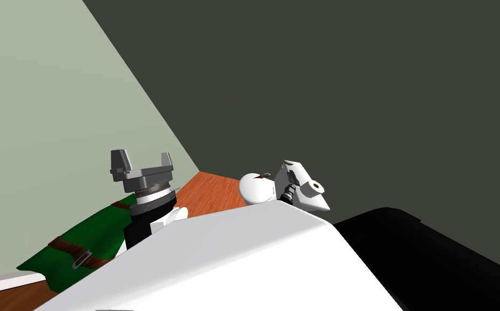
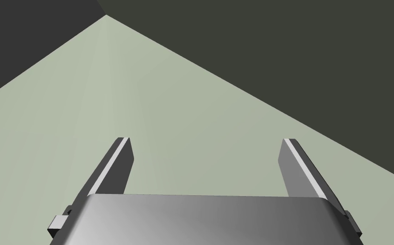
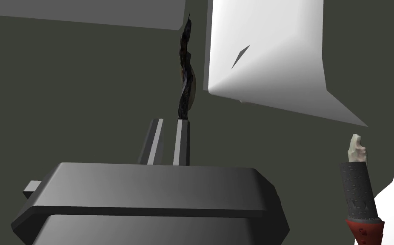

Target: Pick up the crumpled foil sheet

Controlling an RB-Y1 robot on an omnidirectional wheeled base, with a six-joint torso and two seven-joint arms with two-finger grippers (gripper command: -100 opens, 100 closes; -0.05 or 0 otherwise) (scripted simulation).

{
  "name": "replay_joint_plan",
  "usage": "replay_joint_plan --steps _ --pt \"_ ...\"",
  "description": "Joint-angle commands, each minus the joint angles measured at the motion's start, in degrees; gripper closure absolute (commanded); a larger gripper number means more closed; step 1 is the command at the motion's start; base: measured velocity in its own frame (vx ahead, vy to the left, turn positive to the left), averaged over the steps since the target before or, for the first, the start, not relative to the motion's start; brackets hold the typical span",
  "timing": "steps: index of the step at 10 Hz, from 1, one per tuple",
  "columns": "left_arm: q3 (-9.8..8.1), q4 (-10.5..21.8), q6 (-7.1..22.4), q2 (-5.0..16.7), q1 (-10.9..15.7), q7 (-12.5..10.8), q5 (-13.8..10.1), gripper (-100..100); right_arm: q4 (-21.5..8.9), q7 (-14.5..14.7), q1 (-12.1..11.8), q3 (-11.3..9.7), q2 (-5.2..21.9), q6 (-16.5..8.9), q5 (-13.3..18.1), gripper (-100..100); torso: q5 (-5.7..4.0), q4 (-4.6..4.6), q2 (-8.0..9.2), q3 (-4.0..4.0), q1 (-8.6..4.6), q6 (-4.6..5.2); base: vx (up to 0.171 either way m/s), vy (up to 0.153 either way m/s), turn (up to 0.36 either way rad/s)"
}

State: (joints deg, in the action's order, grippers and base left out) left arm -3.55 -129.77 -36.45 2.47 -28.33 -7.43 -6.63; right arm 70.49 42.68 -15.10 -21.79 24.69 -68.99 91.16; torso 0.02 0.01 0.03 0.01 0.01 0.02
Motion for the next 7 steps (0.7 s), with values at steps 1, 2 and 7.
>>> replay_joint_plan --steps 1,2,7 --pt "0.00 0.00 0.00 0.00 0.00 0.00 0.00 0 0.00 0.00 0.00 0.00 0.00 0.00 0.00 0 0.00 0.00 0.00 0.00 0.00 0.00 0.000 0.000 0.000" --pt "0.00 0.00 0.00 0.00 0.00 0.00 0.00 0 -1.68 -0.49 2.21 -1.00 -0.06 1.07 0.30 -100 0.00 0.00 0.00 0.00 0.00 0.00 0.009 0.002 -0.248" --pt "0.00 0.00 0.00 0.00 -0.01 0.00 0.00 0 -6.73 -1.94 8.83 -4.01 -0.25 4.29 1.21 -100 0.05 -0.03 -0.12 -0.07 -0.21 0.15 0.017 0.017 -0.237"
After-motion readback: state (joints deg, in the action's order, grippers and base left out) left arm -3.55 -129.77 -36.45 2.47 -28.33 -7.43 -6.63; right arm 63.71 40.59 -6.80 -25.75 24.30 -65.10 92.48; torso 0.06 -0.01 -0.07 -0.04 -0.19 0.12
